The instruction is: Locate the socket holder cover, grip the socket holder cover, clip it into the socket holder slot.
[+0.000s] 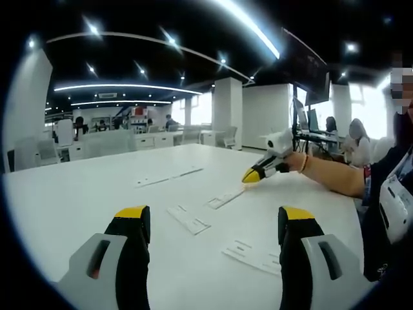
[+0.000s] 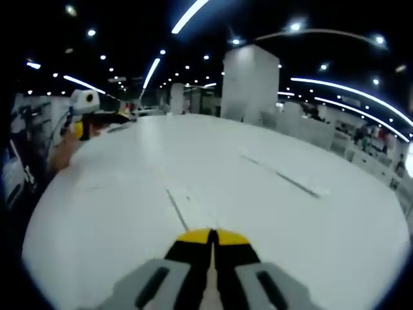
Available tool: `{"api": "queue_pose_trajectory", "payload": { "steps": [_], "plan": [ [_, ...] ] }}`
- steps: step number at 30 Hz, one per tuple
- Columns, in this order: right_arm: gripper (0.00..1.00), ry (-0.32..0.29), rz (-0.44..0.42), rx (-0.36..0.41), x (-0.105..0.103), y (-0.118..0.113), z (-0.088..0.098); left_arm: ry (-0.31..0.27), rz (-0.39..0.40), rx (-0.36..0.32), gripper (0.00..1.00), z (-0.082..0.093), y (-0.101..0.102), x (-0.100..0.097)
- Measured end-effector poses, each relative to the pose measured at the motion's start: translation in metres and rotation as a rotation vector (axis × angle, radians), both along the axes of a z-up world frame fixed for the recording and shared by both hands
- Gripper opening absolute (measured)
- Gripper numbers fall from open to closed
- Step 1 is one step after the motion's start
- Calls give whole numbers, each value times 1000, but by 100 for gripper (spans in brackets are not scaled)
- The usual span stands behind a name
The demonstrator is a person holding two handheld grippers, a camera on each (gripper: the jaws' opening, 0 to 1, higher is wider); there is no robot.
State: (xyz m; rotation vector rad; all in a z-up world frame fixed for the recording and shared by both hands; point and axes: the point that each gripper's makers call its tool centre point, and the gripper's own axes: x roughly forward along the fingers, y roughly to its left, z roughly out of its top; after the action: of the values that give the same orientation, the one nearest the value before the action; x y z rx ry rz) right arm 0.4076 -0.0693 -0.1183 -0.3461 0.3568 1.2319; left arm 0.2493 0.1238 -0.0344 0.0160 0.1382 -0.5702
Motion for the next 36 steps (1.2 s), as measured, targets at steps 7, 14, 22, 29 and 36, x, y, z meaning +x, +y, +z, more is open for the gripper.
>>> {"api": "queue_pose_trajectory", "payload": {
  "steps": [7,14,22,29,36],
  "plan": [
    [5,-12,13,-50,-11,40,3,2,-8,-7,80,0,-3,-1],
    [5,3,42,-94,-15,67,-9,-2,-12,-12,80,1,-4,-1],
    [5,-2,63,-126,-9,74,-12,-9,-14,-14,80,3,-3,0],
    [5,-4,82,-144,-13,76,-18,-7,-15,-11,80,2,-2,1],
    [5,8,75,-117,-12,75,-18,-2,-10,-8,80,0,-1,2]
  ]
}}
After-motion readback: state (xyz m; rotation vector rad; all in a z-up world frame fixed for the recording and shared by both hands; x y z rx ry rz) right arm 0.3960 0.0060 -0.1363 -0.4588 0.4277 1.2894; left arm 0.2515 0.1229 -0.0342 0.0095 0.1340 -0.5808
